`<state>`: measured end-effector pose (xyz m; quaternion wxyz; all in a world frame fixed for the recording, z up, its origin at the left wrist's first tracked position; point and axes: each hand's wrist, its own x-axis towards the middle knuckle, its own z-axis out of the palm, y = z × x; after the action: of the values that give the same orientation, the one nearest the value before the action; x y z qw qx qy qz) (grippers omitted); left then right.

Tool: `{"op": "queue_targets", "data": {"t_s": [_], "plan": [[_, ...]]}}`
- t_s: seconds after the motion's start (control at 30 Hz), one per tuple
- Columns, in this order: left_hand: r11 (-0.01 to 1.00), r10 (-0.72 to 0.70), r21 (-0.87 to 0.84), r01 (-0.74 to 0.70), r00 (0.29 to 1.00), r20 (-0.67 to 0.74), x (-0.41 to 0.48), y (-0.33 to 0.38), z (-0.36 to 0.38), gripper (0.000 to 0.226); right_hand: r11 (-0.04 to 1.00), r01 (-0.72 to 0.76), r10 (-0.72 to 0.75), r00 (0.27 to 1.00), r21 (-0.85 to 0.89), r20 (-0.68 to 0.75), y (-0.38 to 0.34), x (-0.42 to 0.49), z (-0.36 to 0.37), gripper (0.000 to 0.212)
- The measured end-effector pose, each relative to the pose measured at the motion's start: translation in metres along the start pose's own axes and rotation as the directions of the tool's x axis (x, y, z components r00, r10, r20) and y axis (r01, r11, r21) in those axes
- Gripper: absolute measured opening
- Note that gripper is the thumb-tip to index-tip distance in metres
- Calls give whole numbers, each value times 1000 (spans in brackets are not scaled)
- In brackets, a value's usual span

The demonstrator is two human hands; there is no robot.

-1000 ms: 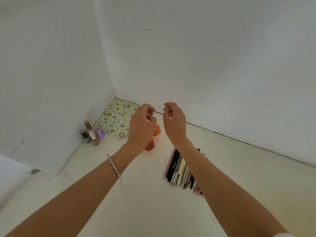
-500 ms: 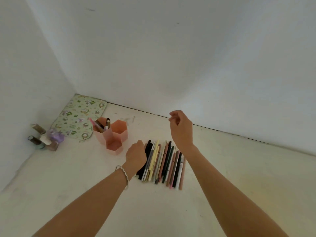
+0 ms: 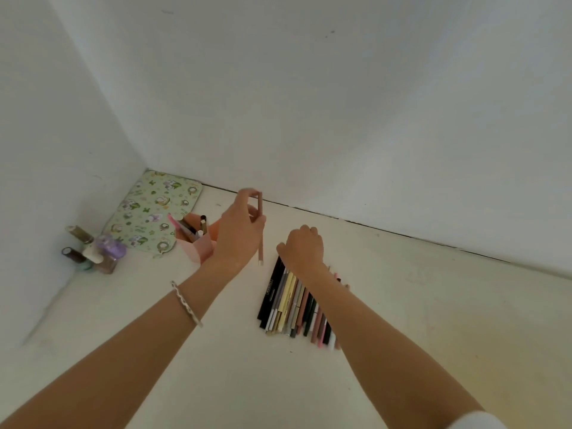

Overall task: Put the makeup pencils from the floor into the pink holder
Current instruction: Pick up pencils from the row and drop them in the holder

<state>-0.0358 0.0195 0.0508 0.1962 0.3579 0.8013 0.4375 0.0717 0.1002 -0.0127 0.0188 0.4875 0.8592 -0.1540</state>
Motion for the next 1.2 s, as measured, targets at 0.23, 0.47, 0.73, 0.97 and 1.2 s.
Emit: {"op": "queue_targets", "data": {"t_s": [0.23,0.47,0.73,0.97,1.2], "plan": [[987,94,-121,-104,992,-85,-8,14,-23,47,986,-22,34,997,-166,64,-14,-1,31,21],[941,66,-287,-180,928,-365,13,9,-81,40,783,-129,184,982,608,-28,-30,22,-38,13],[979,150,-53,-194,880,-451,5,-47,-104,39,552,274,189,879,788,-438,-63,5,-91,12],[891,361,415,-184,843,-400,-12,-79,-98,19,490,443,139,811,751,-569,-89,-16,-98,5],[956,277,233,-180,819,-502,-13,-56,-131,30,528,508,-25,810,680,-585,-125,-21,-79,7]]}}
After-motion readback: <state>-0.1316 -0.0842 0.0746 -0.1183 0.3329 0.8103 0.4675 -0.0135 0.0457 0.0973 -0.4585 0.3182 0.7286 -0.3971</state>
